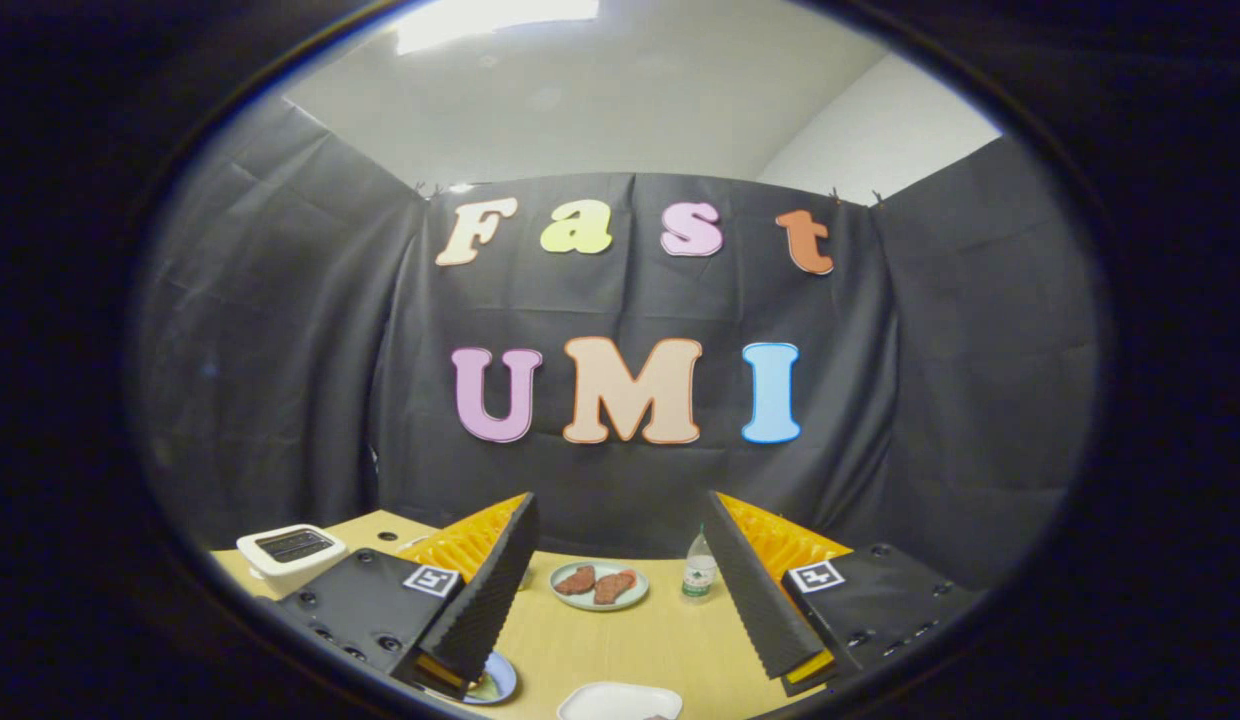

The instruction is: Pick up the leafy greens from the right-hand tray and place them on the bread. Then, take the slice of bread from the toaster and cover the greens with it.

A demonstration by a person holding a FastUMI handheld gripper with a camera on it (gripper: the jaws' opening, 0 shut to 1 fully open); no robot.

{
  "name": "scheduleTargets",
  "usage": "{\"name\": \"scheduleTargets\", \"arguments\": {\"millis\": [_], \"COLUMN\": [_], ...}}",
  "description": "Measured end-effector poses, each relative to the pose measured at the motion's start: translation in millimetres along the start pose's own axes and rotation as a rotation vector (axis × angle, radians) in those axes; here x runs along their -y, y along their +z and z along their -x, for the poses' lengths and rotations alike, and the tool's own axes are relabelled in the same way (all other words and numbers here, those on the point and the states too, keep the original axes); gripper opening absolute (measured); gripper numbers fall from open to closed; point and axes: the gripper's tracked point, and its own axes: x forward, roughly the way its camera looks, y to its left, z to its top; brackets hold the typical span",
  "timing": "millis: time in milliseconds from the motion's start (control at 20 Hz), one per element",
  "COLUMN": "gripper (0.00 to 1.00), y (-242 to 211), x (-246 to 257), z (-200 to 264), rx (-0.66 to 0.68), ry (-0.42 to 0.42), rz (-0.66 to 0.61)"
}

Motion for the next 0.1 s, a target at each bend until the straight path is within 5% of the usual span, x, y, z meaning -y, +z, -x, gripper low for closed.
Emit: {"name": "scheduleTargets", "arguments": {"millis": [100], "gripper": [1.0], "y": [-0.8], "x": [5.1], "z": [-3.4], "rx": [0.0], "ry": [-0.009], "rz": [0.01]}}
